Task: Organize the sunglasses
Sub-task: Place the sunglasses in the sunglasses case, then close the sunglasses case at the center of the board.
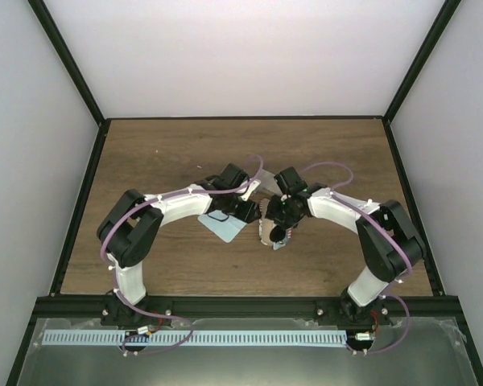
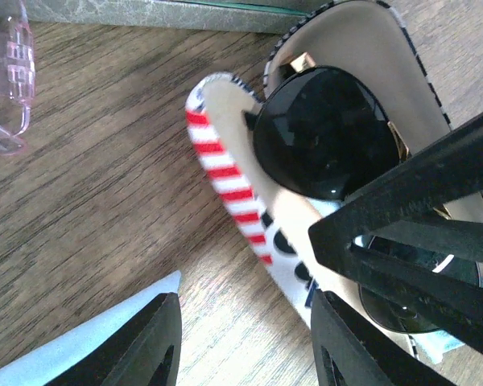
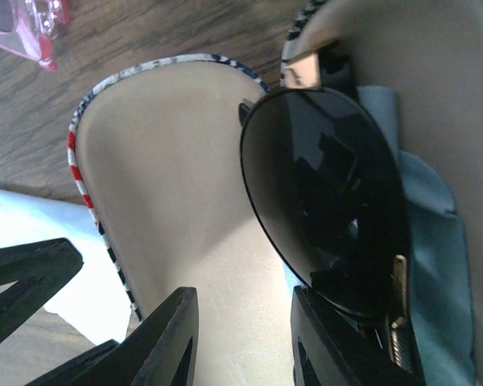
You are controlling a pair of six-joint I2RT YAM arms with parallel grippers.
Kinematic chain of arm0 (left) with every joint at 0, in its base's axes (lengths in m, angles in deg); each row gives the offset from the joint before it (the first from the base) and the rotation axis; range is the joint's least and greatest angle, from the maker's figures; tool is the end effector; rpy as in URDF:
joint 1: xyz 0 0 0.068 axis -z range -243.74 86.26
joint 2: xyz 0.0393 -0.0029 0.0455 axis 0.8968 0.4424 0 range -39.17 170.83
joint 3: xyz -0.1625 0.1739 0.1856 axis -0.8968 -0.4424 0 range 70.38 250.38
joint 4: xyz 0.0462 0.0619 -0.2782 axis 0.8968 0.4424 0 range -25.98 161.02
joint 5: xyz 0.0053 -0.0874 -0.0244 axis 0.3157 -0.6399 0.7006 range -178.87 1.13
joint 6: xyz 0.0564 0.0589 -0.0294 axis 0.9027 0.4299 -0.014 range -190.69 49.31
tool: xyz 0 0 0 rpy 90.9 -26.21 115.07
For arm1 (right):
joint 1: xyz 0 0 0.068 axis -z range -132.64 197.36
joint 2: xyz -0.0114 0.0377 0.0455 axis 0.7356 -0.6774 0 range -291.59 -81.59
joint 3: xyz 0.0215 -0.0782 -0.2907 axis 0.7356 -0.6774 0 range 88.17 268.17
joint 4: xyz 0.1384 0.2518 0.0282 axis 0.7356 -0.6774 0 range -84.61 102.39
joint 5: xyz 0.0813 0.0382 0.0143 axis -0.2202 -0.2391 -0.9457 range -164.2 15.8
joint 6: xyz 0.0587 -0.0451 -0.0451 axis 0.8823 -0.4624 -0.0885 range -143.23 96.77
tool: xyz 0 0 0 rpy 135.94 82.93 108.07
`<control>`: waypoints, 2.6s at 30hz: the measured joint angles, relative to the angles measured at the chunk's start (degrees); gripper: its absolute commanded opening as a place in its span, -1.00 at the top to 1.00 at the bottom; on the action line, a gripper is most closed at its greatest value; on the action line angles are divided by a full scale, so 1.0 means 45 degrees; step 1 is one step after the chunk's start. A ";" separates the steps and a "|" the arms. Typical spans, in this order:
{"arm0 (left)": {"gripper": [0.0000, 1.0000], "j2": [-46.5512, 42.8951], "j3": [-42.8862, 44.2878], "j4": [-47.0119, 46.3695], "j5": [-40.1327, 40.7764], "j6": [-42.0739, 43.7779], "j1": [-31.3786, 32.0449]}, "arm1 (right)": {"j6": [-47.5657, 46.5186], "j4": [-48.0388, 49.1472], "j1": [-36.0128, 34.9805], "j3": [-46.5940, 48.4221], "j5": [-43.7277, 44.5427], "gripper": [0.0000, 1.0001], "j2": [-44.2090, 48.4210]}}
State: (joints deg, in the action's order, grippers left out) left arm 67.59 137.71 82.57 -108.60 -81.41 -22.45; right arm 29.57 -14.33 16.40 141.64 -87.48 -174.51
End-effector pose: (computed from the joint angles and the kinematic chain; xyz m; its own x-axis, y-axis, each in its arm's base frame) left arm 0.3075 -0.3044 0.1434 -0.7664 0.4401 -0.4679 0.6240 0.6828 -0.3799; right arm 0.2865 0.1924 0.1434 -0.9364 0.3423 -0.0770 0.2740 0.8505 0.4490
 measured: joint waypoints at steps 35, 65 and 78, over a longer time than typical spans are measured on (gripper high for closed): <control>0.13 0.3050 0.3677 0.1277 0.0801 0.0442 -0.0330 | 0.1520 -0.2472 0.0418 -0.2453 0.2205 0.66 0.5717; 0.21 0.3283 0.4551 0.2433 0.0418 0.0000 0.0423 | 0.0437 -0.0471 0.1379 -0.1185 0.0398 -0.18 0.1739; 0.22 0.3555 0.4959 0.2977 0.0617 -0.0092 0.0714 | 0.0238 -0.0724 0.1409 -0.0772 0.0340 -0.77 0.1447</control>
State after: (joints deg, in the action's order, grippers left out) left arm 83.59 160.03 95.97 -105.82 -81.83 -19.23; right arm 30.64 -17.59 22.74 138.17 -85.95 -168.00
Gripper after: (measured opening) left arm 0.389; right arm 0.864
